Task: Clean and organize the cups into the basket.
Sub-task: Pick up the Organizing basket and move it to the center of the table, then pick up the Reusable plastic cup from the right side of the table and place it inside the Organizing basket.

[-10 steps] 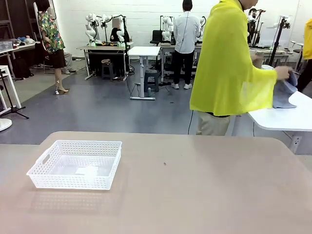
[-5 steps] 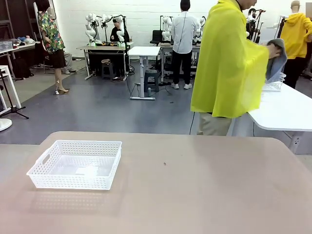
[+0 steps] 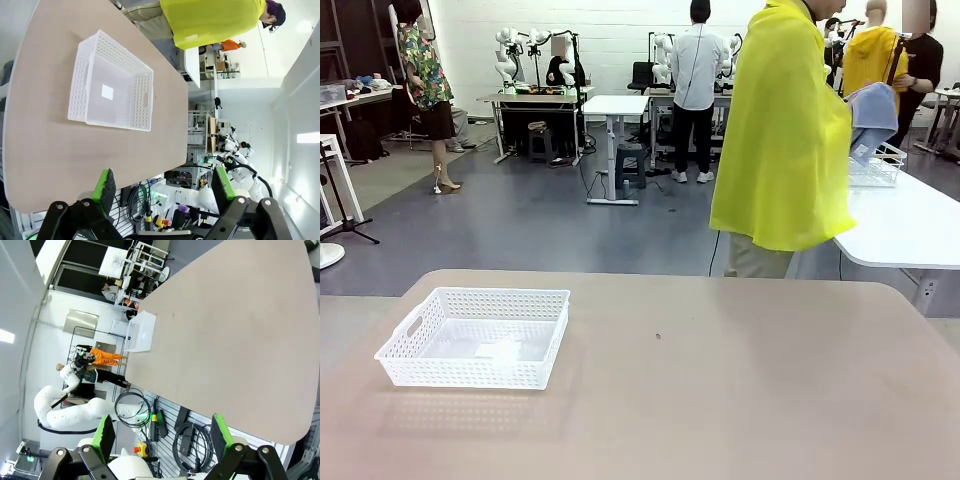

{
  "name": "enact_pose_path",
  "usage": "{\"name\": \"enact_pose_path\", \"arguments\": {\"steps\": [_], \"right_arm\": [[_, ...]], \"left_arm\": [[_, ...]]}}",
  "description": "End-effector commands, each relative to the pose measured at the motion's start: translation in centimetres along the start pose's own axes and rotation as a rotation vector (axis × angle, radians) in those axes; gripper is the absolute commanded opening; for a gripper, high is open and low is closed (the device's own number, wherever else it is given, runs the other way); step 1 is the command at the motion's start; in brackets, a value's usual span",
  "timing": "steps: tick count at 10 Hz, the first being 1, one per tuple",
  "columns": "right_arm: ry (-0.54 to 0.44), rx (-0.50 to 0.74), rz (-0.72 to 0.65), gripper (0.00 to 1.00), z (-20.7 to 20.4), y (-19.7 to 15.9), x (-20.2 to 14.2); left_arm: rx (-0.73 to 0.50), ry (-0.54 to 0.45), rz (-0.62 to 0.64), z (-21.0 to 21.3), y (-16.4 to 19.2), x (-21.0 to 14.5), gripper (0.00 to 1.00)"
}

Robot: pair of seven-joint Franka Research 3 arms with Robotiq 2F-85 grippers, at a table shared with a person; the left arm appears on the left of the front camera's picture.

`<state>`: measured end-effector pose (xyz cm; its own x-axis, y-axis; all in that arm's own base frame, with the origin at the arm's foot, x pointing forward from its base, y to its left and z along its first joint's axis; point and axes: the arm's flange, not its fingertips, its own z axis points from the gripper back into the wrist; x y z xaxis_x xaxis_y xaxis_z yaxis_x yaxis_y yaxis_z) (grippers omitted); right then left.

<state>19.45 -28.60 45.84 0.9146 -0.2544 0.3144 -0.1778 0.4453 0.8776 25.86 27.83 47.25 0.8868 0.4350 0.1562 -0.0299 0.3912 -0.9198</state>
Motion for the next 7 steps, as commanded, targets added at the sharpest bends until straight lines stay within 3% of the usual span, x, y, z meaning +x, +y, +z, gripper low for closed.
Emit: {"name": "enact_pose_path", "arguments": {"steps": [1,7], "right_arm": [[0.004,0.000,-0.004,1.00,-0.53,-0.04,0.54],[0.004,0.000,-0.004,1.00,-0.53,-0.04,0.54]], "left_arm": [[0.000,0.005,0.025,-0.44,0.23,0.00,1.00],[0.000,0.005,0.025,-0.44,0.23,0.00,1.00]]}}
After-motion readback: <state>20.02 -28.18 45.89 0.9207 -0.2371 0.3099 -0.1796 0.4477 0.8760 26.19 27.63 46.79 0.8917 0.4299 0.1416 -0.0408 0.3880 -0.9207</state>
